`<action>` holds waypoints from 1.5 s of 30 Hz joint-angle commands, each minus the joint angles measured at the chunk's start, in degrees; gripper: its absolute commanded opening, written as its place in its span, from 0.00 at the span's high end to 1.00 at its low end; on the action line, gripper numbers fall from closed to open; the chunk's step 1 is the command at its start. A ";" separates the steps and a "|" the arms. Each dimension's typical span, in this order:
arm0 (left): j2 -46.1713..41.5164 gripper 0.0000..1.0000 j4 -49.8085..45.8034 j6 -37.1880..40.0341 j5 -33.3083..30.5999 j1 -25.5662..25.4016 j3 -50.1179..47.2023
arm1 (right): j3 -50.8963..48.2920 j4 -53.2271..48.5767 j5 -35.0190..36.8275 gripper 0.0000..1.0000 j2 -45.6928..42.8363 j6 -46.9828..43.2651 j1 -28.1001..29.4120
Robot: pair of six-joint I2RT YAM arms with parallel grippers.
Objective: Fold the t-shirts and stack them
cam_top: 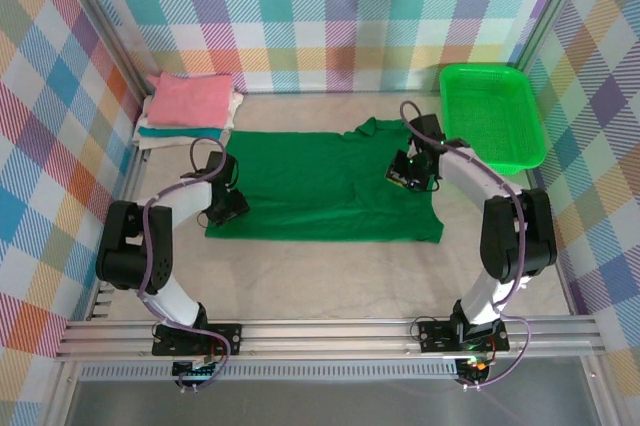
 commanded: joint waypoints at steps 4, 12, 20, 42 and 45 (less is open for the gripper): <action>3.45 0.54 1.53 -1.09 2.07 0.53 1.77 | -4.34 1.47 2.36 0.88 3.14 -0.59 -0.35; -3.40 0.53 -0.53 -5.68 3.21 0.54 -8.22 | -7.76 5.45 2.36 0.88 6.87 1.37 -0.59; -15.46 0.53 0.37 -11.61 6.47 -1.75 -22.23 | -21.75 7.40 -0.16 0.84 -1.64 6.39 -0.69; -0.76 0.44 -8.23 4.05 0.44 4.26 24.03 | 25.25 -6.13 -1.15 0.66 9.97 -3.30 -3.01; 10.50 0.45 -11.71 7.32 -2.32 4.21 35.04 | 34.26 -6.64 -2.33 0.64 16.62 -3.68 -4.14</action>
